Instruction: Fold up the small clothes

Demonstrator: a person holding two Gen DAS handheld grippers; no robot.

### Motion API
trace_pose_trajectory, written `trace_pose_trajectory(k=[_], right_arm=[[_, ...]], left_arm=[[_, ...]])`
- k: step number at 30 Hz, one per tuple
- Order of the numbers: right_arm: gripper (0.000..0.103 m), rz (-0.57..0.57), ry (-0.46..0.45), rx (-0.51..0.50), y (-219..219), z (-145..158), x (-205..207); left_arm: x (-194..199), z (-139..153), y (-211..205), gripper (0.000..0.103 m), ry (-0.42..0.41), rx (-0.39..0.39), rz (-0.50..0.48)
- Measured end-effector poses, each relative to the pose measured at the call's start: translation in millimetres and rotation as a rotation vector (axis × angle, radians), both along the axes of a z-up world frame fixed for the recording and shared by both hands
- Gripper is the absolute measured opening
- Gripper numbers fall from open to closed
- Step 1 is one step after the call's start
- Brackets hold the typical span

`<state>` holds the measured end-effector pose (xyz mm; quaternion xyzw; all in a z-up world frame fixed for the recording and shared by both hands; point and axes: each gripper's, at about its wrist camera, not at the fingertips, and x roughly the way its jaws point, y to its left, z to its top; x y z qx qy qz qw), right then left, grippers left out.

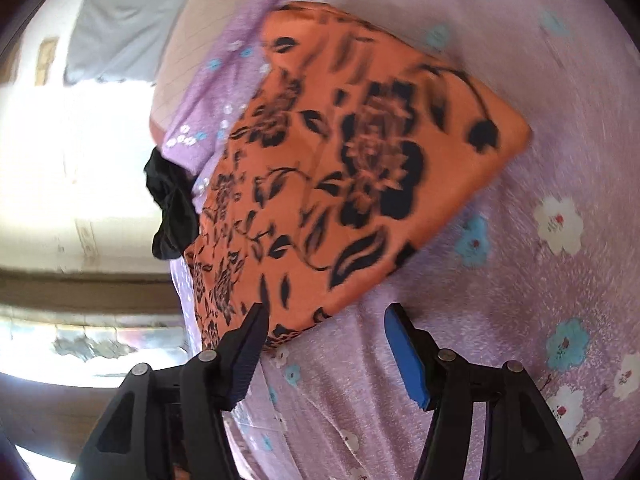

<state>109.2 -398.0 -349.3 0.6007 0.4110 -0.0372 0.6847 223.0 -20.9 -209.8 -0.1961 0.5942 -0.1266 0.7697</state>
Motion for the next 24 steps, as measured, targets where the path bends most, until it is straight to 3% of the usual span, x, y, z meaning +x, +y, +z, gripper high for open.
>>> trace_pose_trajectory(k=[12,14,17,18,20,22,24], right_arm=[[0.064,-0.177,-0.170,0.026,-36,-15,7],[0.064,-0.217,-0.213,0.024,-37,-14,6],[0.064,-0.216,-0.245,-0.011,-38,-11,11],[0.063,-0.203,-0.248,-0.031,-37,-10,15],[0.055,-0.186,-0.233,-0.083,-36,-8,22],[0.032,-0.193,-0.201,-0.089,-38,-12,25],[0.019,-0.212,-0.171,-0.072,-42,-21,27]], left_arm=[[16,-8,12,0.083,-0.120,-0.242,0.191],[13,-3,11,0.079,-0.162,-0.232,0.196],[8,5,0,0.063,-0.235,-0.172,0.178],[7,7,-7,0.063,-0.256,-0.134,0.155],[12,3,-9,0.063,-0.259,-0.105,0.145],[16,-7,-10,0.064,-0.230,-0.109,0.172],[16,-11,-11,0.070,-0.242,-0.140,0.198]])
